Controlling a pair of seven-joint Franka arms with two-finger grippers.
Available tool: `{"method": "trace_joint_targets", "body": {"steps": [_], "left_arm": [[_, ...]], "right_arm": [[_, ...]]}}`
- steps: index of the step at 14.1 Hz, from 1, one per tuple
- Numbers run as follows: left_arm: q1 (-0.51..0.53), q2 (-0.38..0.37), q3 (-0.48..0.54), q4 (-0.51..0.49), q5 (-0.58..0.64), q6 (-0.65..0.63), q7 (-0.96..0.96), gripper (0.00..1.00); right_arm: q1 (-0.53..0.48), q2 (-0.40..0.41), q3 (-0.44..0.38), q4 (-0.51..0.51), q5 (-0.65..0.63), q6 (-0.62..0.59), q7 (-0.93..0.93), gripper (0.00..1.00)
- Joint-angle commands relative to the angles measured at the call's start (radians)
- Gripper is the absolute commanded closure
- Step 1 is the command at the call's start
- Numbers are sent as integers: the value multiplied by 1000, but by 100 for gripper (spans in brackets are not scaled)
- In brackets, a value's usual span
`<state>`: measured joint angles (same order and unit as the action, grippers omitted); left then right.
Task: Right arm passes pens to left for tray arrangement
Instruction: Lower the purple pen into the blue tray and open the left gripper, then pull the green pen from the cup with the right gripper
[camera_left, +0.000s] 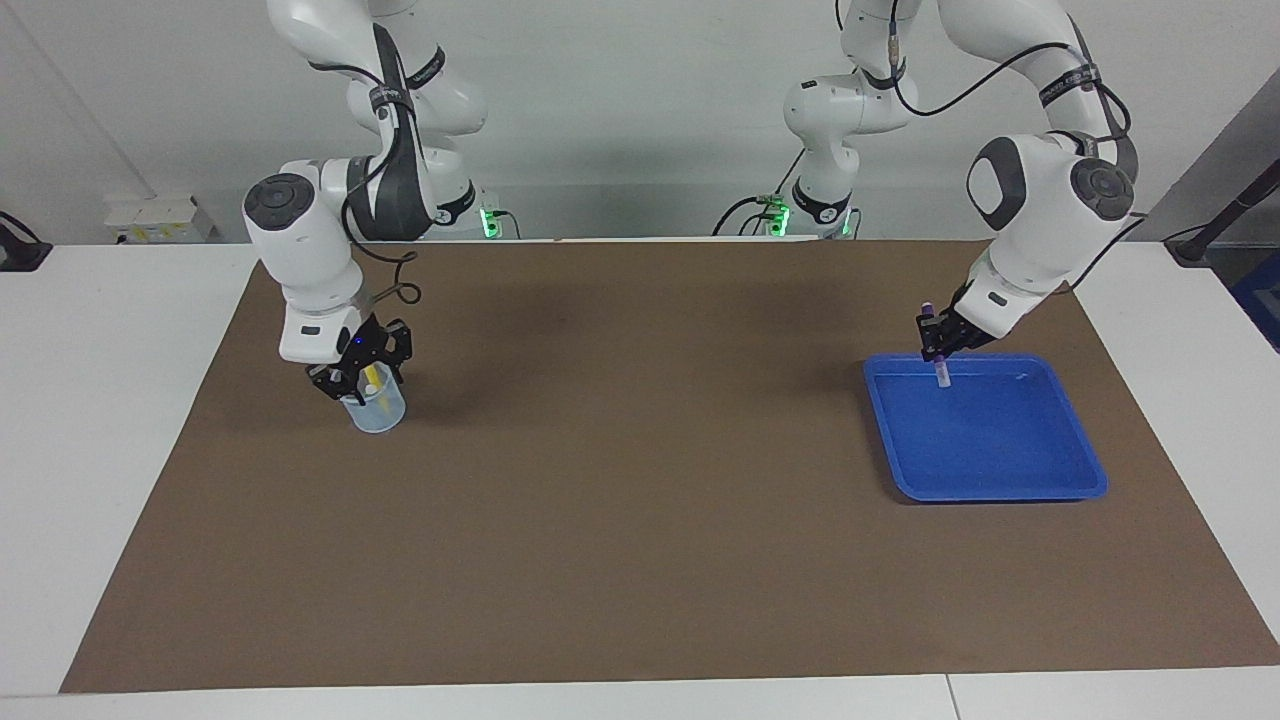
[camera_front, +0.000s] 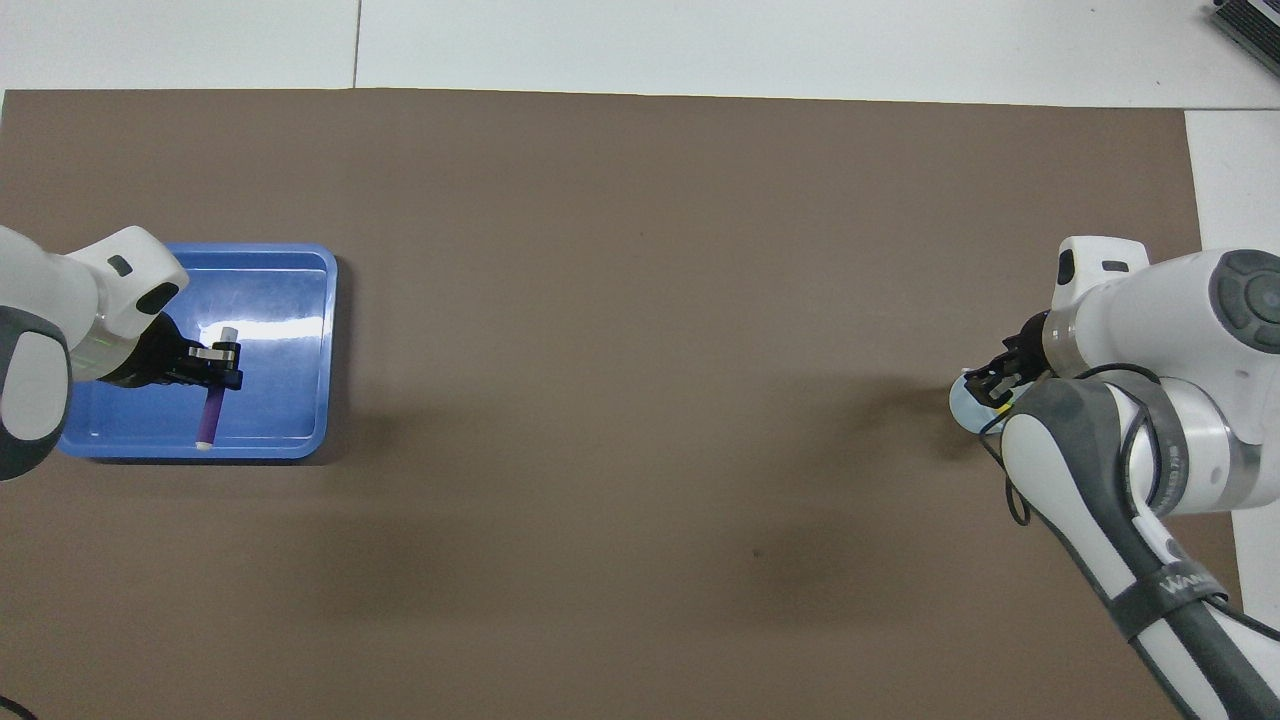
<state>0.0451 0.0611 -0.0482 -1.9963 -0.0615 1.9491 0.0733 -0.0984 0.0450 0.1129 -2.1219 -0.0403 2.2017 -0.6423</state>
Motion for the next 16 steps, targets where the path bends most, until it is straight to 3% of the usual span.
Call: {"method": "trace_joint_targets", "body": {"steps": [1,4,11,16], "left_arm": [[5,54,-7,5,20,42,13,100],[13,103,-7,4,20,100,13,100],[16,198,-7,-1,45,212,16,100],[45,240,-7,-9,51,261,78,100]], "right_arm": [[-37,-22,11,-47,-18,46,-16,42],[-38,-22,11,-49,-18,44,-11,54],[-78,-17,11,-30,-1,27,3,100],[-87,-13,11,112,-1,-72,4,100]]}}
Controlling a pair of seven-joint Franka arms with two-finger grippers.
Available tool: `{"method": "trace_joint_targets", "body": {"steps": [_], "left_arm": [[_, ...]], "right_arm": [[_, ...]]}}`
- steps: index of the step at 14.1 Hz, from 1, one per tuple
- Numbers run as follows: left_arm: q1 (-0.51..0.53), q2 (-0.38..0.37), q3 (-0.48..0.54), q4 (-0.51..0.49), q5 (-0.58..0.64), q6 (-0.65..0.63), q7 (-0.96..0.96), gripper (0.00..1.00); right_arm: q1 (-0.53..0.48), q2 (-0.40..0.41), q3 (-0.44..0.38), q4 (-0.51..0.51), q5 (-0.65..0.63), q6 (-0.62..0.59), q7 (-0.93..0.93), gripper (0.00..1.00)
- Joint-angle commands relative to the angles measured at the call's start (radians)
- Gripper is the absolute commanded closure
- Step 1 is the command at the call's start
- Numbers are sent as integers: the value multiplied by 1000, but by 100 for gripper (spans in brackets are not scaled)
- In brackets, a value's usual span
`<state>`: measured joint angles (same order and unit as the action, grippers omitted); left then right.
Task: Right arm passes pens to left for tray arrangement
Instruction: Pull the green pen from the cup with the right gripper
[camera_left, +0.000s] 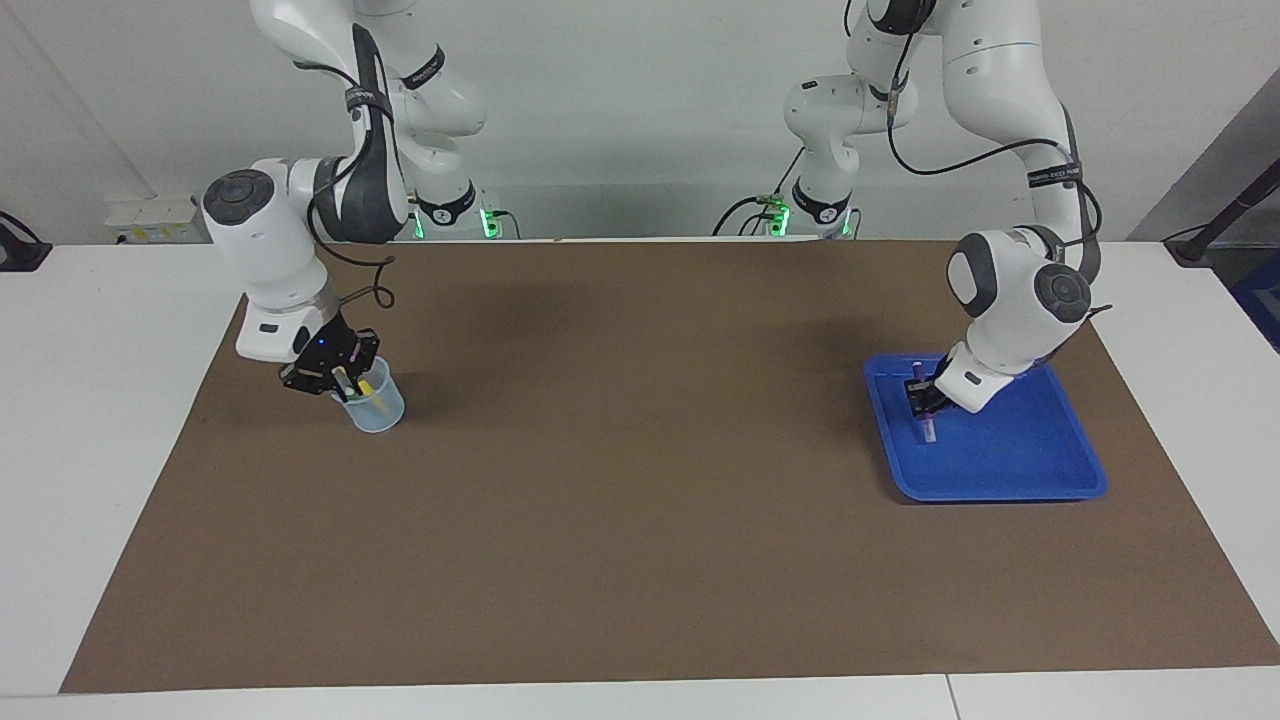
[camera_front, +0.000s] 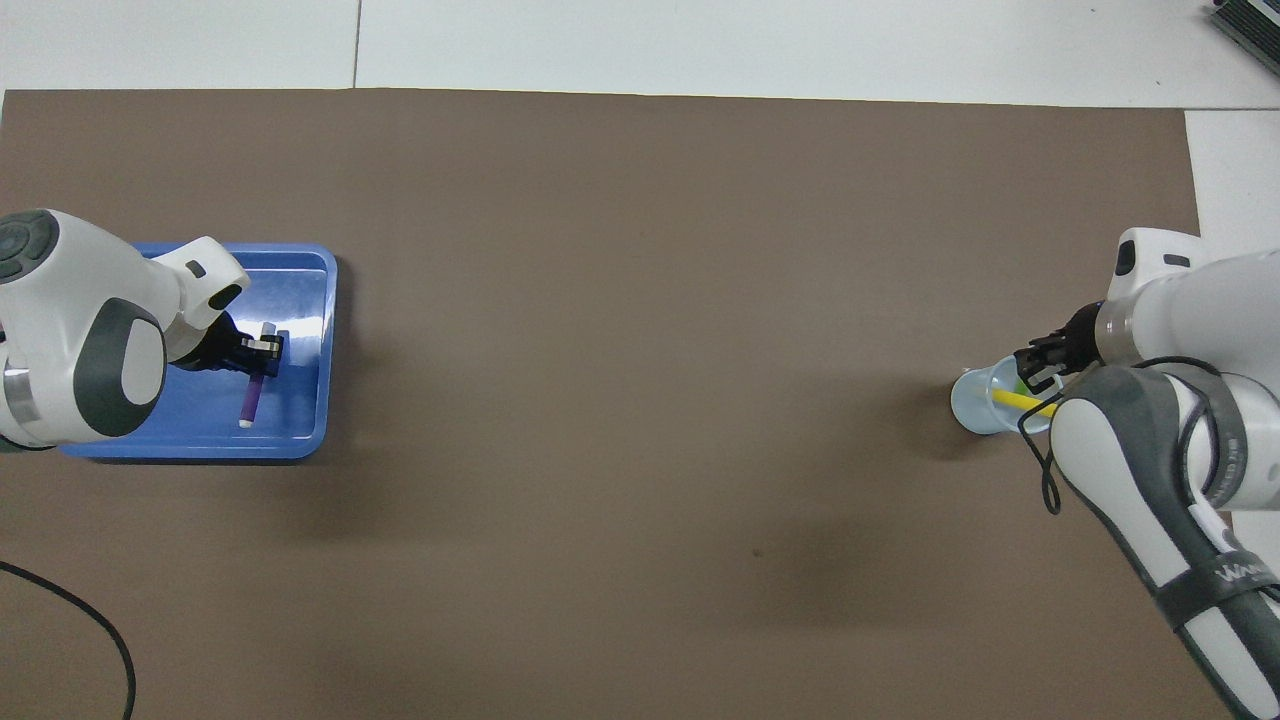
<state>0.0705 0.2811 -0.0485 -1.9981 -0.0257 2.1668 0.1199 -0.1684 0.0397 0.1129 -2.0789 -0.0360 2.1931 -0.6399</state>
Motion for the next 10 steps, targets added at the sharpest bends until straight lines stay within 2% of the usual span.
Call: {"method": "trace_joint_targets", "body": {"steps": [1,3,4,6,7,8,9,10], "left_arm": [[20,20,-7,-24,15,60,35,100],[20,18,-7,-47,17,93,44,100],[22,16,-7,-48,17,93,43,90],[22,16,-8,-44,7,88,32,33],[22,16,-8,-42,4,84,29,23],[22,18,-8,-38,3,80,23,17],[20,18,-10,-36,0,74,14,13],[19,18,-10,-27,-19,65,-2,13]], "right_arm": [[-8,-7,11,113,-5,-108,9,100],[9,-6,19,186,16,-176,70,100],[33,-1,21,221,62,-206,119,100],[46,15,25,275,138,-249,242,100],[58,20,31,281,178,-257,309,100],[66,20,31,281,217,-259,371,100],[72,20,31,280,250,-259,440,100],[85,20,31,278,275,-256,518,100]]}}
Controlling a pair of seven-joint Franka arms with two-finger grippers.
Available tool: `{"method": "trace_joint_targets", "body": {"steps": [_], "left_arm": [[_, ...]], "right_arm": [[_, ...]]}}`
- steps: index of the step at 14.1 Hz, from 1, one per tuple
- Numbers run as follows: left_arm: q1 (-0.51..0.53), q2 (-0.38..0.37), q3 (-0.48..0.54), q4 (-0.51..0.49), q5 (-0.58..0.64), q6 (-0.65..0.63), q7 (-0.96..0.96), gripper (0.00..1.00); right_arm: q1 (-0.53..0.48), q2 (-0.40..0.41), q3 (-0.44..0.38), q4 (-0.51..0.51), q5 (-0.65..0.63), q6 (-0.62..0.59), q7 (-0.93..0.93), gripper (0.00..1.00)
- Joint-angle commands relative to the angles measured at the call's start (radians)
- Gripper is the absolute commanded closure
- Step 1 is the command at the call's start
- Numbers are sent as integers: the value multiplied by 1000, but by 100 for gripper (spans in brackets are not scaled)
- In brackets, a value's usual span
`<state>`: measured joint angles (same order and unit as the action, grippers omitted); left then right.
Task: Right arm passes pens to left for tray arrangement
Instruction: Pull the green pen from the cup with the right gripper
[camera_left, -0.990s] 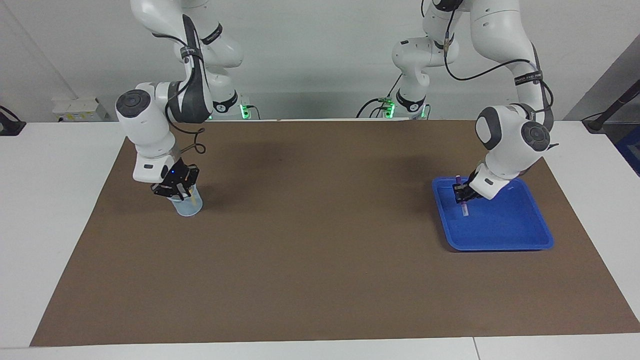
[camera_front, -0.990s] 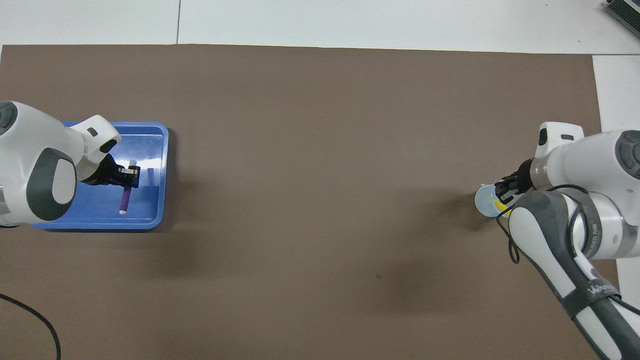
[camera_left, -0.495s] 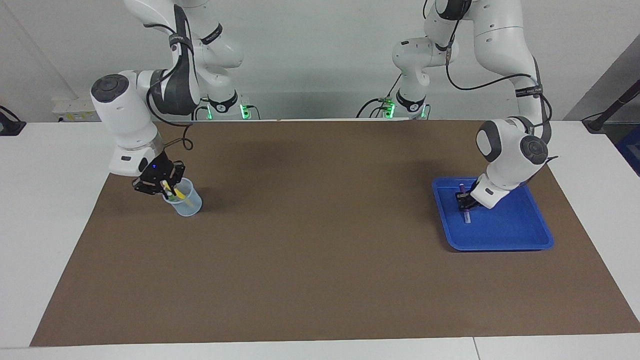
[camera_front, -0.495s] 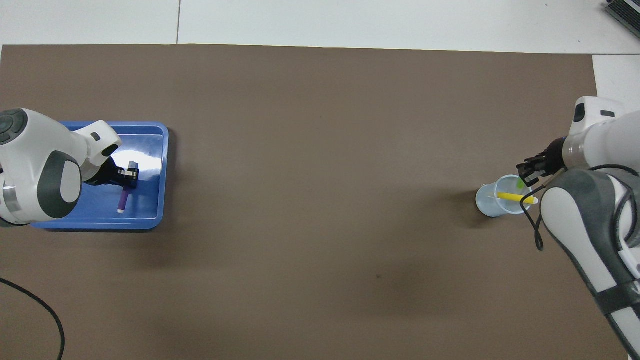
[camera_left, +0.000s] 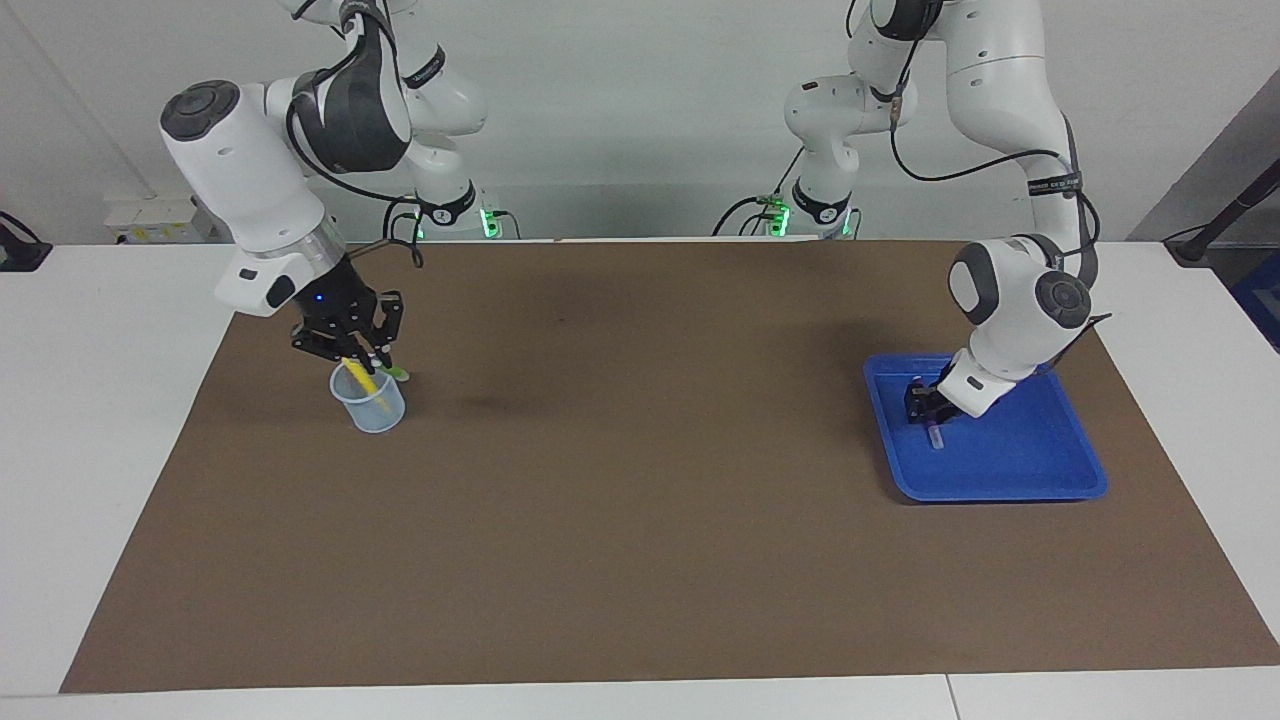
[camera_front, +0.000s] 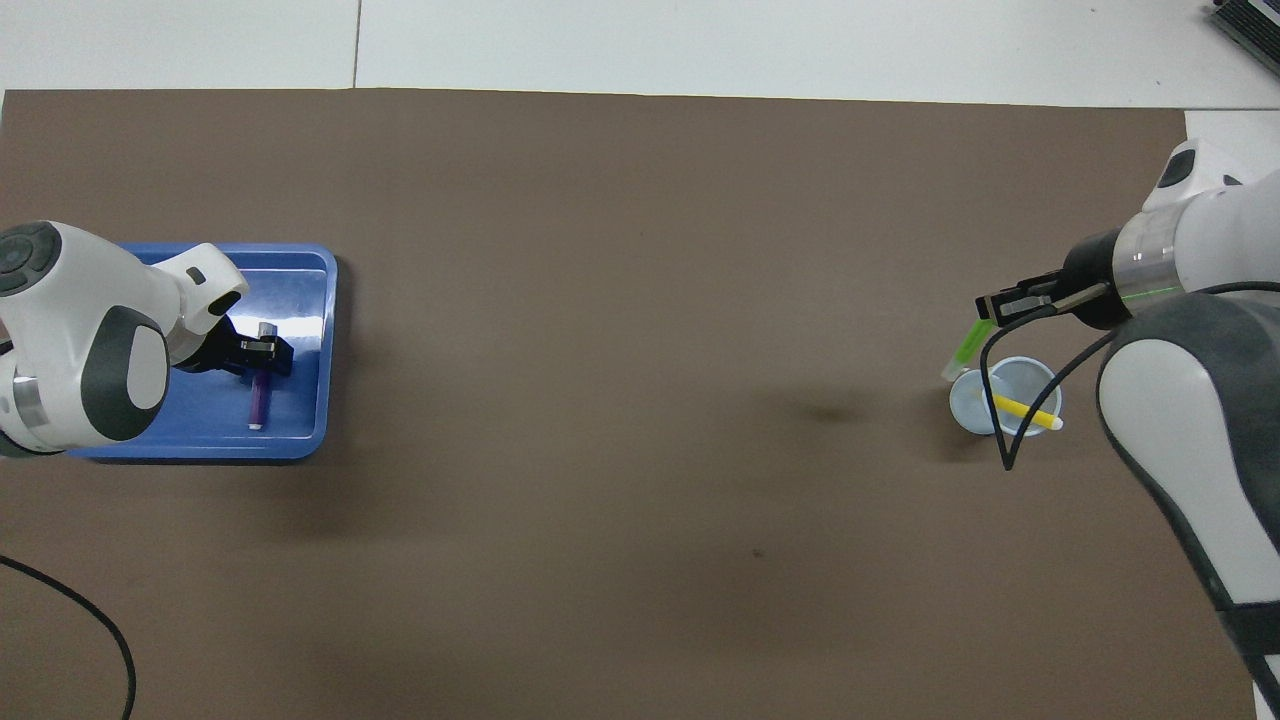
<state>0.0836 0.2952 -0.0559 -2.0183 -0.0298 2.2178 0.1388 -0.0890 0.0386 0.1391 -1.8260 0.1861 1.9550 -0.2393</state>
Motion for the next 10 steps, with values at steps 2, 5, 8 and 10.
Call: {"method": "trace_joint_targets", "body": {"steps": [2,5,8,10], "left_arm": [[5,5,-1,38,-86,-53,-47,9],[-2,1,-4,133,-104,-179,-126,7],[-10,-14,-7,188,-183,-248,-241,7],[-27,-36,-19,199,-205,-251,-344,7]], "right_arm": [[44,18,7,16,84,-5,278,100],[101,10,7,-15,160,53,522,100],[175,7,5,-62,260,171,740,100],[231,9,7,-68,314,252,921,100]]}}
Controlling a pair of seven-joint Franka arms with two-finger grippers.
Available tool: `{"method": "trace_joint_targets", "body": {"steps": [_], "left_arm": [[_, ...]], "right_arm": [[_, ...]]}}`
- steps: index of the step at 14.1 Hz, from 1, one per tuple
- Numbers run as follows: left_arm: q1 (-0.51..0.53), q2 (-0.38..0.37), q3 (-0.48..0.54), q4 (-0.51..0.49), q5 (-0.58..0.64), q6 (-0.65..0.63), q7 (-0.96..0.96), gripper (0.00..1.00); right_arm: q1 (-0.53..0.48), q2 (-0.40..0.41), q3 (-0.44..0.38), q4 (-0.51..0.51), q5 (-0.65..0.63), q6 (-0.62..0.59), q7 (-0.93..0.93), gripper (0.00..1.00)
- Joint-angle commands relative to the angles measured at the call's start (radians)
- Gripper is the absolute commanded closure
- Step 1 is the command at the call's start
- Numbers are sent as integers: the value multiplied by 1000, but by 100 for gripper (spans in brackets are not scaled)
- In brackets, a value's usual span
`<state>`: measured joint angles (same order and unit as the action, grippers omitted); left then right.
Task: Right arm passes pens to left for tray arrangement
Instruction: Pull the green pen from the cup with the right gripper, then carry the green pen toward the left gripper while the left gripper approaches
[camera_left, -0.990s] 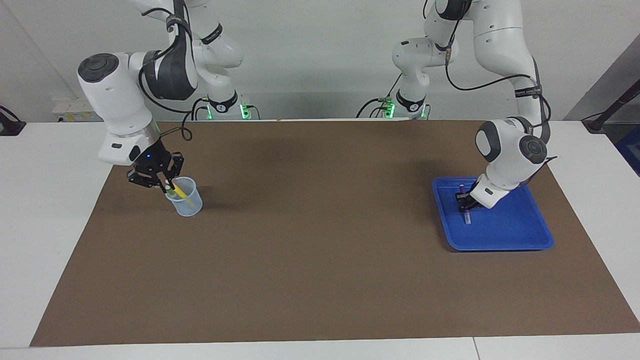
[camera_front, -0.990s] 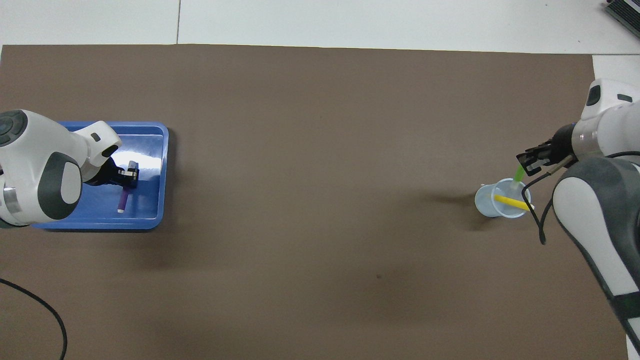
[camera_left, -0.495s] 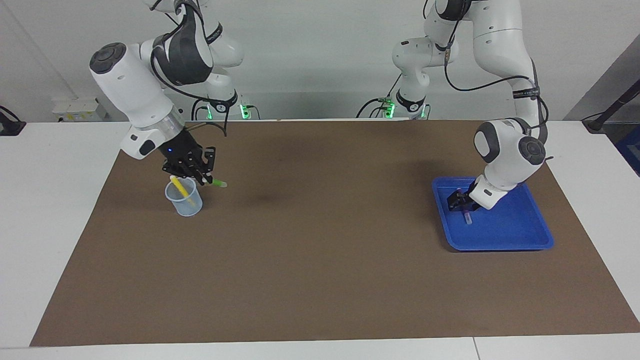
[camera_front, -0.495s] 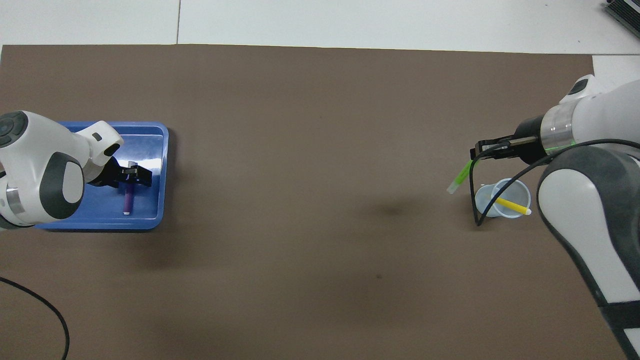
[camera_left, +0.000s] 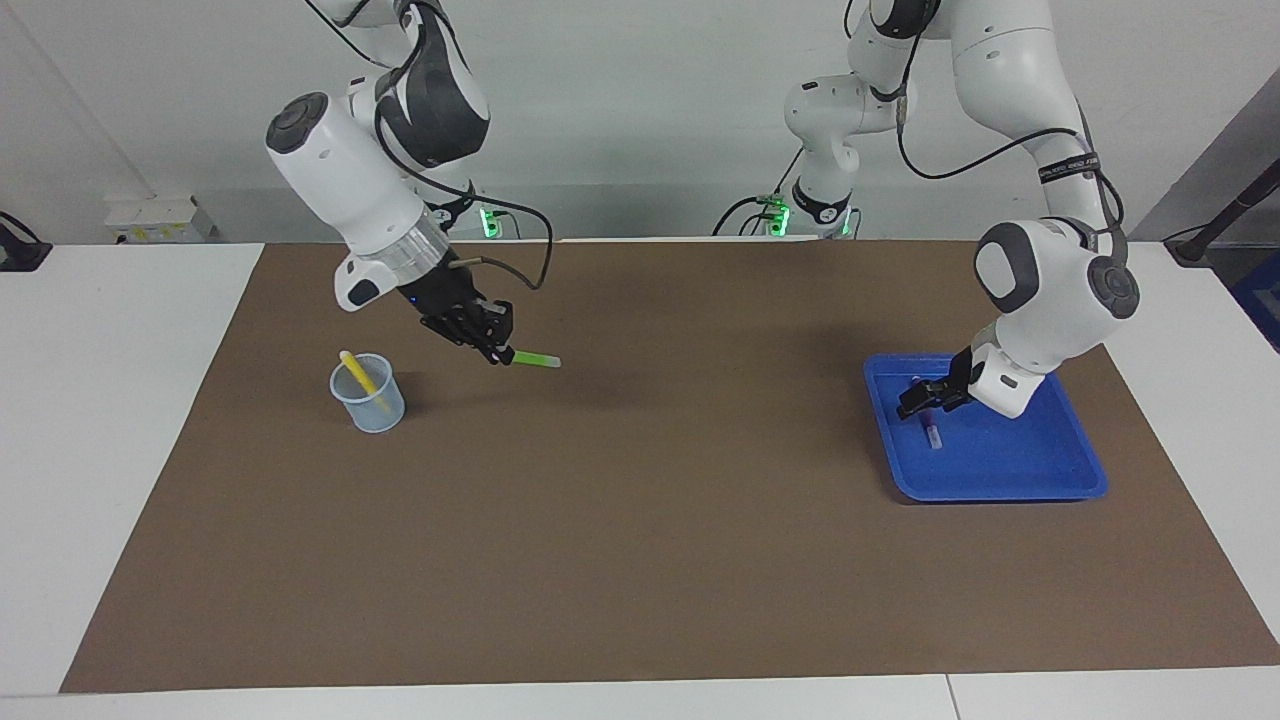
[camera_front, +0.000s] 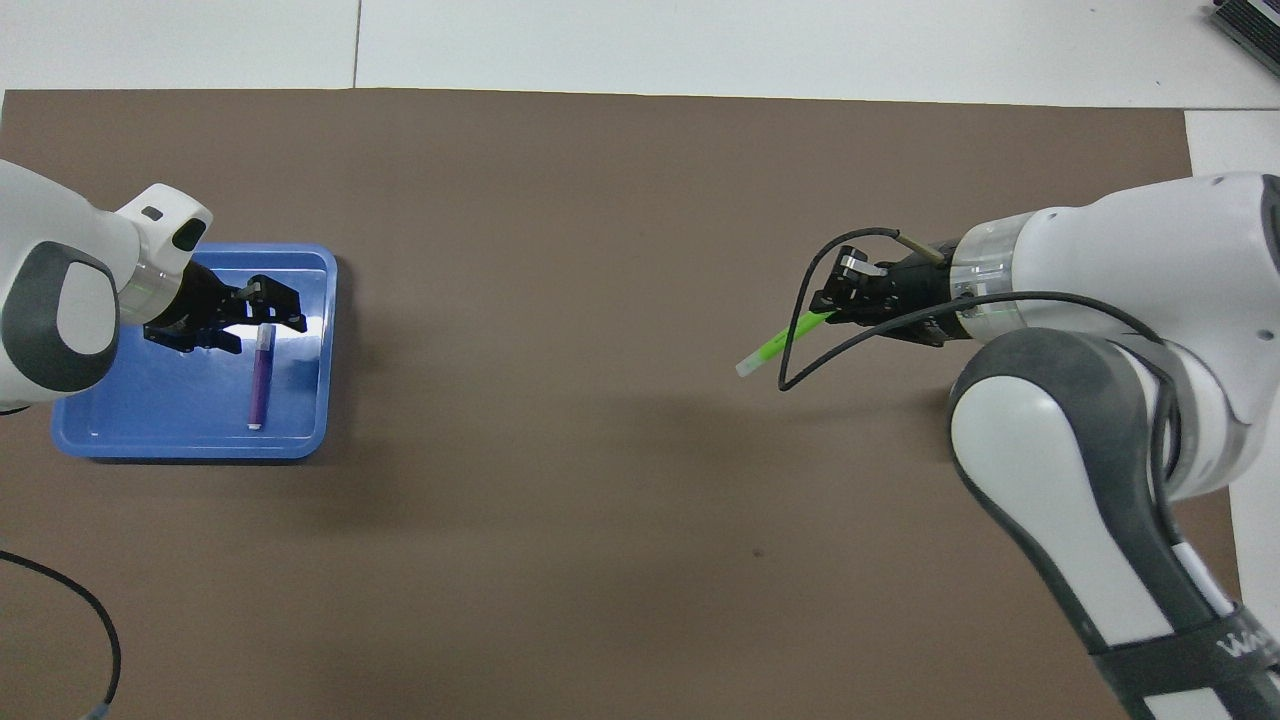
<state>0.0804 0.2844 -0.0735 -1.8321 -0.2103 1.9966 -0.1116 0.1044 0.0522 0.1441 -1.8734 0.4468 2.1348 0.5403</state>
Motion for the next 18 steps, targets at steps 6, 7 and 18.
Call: {"method": "trace_joint_targets", "body": {"steps": [6,7,18], "left_arm": [[-74,-92,-14,30,-189,-25,-449,7],[-100,-106,-14,25,-190,-25,-511,7],[-326,-235,-17,-156,-330,290,-1245,2]], "right_arm": [[196,21,0,-79,81,321,433,100],[217,29,2,-79,81,353,482,100],[265,54,2,-79,81,442,593,100]]}}
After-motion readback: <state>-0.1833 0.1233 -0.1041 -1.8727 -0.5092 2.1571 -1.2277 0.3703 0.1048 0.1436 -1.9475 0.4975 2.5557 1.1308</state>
